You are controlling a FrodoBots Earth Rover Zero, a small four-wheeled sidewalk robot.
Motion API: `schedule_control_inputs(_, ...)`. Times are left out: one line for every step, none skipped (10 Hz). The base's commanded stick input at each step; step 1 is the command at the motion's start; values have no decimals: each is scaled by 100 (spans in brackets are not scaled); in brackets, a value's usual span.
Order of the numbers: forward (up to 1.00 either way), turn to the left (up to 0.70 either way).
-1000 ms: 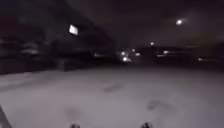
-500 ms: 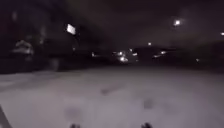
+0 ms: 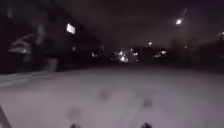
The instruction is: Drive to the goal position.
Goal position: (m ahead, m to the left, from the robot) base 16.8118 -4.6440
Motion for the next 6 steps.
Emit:
schedule_control_inputs(50, 0)
schedule_control_inputs(50, 0)
schedule_control_inputs(50, 0)
schedule_control_inputs(50, 0)
schedule_control_inputs(50, 0)
schedule_control_inputs(50, 0)
